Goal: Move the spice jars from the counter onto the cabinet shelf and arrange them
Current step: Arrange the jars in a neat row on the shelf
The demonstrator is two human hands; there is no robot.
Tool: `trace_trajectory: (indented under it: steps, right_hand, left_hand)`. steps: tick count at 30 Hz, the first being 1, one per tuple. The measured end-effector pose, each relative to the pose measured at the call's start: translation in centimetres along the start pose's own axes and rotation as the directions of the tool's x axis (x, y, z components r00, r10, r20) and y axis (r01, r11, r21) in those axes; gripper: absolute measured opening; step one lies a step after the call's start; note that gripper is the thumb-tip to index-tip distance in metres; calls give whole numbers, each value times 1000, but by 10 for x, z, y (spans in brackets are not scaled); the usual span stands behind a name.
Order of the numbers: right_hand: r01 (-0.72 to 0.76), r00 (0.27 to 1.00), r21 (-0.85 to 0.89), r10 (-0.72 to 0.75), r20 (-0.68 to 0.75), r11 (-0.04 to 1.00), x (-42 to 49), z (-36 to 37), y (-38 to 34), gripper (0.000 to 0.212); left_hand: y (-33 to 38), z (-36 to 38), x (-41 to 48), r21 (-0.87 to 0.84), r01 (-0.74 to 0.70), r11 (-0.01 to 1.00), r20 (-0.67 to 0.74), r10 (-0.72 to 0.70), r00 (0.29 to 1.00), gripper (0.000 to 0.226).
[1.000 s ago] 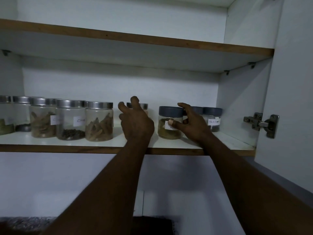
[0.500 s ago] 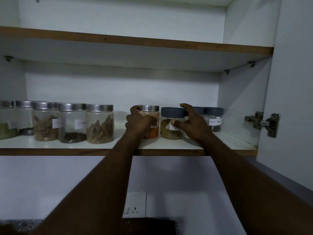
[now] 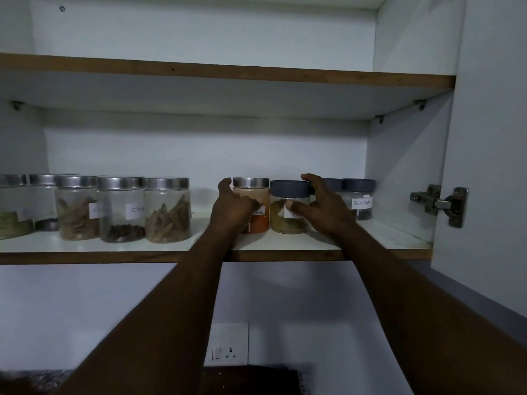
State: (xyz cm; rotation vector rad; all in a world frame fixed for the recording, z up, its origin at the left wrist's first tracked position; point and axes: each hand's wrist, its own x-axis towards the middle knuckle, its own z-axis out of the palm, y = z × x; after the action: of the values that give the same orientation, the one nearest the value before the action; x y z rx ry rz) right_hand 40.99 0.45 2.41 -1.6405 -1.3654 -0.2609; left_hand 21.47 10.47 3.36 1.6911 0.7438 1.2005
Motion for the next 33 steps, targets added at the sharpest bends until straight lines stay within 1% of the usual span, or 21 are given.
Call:
trace_trajectory:
  steps: [4, 6, 8, 9, 11, 13, 15, 16, 17, 18, 19, 20, 21, 23, 24, 26, 28, 29, 31, 32, 33]
  right_hand:
    - [7, 1000, -48, -8, -14, 999, -2, -2, 0, 89]
    - [15, 998, -46, -18, -56, 999, -5, -4, -3, 92]
    - [59, 986, -61, -68, -149, 996, -9, -8, -9, 91]
    - [100, 972, -93, -117, -204, 991, -12, -9, -12, 88]
    - [195, 924, -180, -242, -295, 964, -18, -9, -24, 76]
    - [294, 872, -231, -359, -333, 927, -29, 2, -44, 58]
    - [367, 839, -258, -438, -323, 894, -43, 26, -73, 45]
    - [395, 828, -260, -464, -314, 881, -49, 42, -87, 41]
    - [414, 833, -229, -468, -296, 881, -53, 59, -102, 39]
    - [403, 866, -153, -430, -255, 902, -56, 76, -116, 39]
    - [347, 919, -45, -350, -182, 937, -56, 90, -129, 42]
    - [247, 967, 64, -242, -78, 967, -53, 101, -140, 51]
    - [131, 989, 150, -139, 43, 980, -47, 108, -149, 63]
    - [-49, 970, 222, -7, 244, 974, -35, 117, -163, 82]
    - [-101, 952, 227, 28, 305, 969, -31, 119, -167, 87]
    - [-156, 931, 224, 67, 360, 962, -28, 123, -173, 91]
    - [-150, 938, 228, 66, 339, 962, -29, 127, -172, 83]
    - [-141, 955, 240, 68, 290, 960, -30, 128, -170, 75]
    - [-141, 987, 274, 115, 111, 951, -32, 127, -167, 54]
    - [-145, 989, 282, 146, 19, 948, -33, 125, -165, 46]
    - [-151, 985, 285, 169, -40, 946, -33, 122, -163, 40]
  left_hand:
    - [2, 0, -12, 74, -41, 996, -43, 44, 998, 100]
    - [6, -3, -25, 154, -95, 983, -96, 110, 989, 100]
    - [7, -10, -41, 271, -185, 945, -146, 230, 962, 85]
    - [6, -16, -50, 333, -237, 913, -172, 306, 936, 73]
    - [2, -36, -67, 463, -319, 827, -222, 456, 862, 49]
    - [-5, -61, -79, 556, -341, 758, -280, 557, 782, 33]
    - [-10, -89, -86, 591, -303, 747, -361, 582, 729, 24]
    - [-12, -100, -87, 602, -273, 751, -390, 575, 720, 24]
    - [-13, -110, -87, 616, -240, 751, -403, 561, 723, 27]
    - [-15, -117, -87, 631, -205, 748, -401, 541, 740, 33]
    - [-17, -123, -86, 640, -170, 749, -391, 508, 768, 41]
    - [-18, -128, -85, 637, -140, 758, -375, 464, 802, 48]
    - [-20, -132, -83, 627, -117, 770, -357, 417, 836, 53]
    - [-23, -141, -79, 619, -105, 778, -301, 359, 883, 58]
    - [-24, -144, -77, 622, -116, 774, -266, 348, 899, 59]
    - [-23, -147, -72, 615, -136, 776, -205, 325, 923, 60]
    - [-18, -147, -68, 575, -115, 810, -175, 258, 950, 60]
    - [-16, -147, -64, 546, -92, 832, -153, 207, 966, 59]
    - [-13, -148, -58, 511, -49, 858, -79, 104, 991, 59]
    - [-12, -148, -55, 510, -36, 859, -36, 64, 997, 60]
    - [-11, -148, -52, 508, -28, 861, 1, 32, 999, 63]
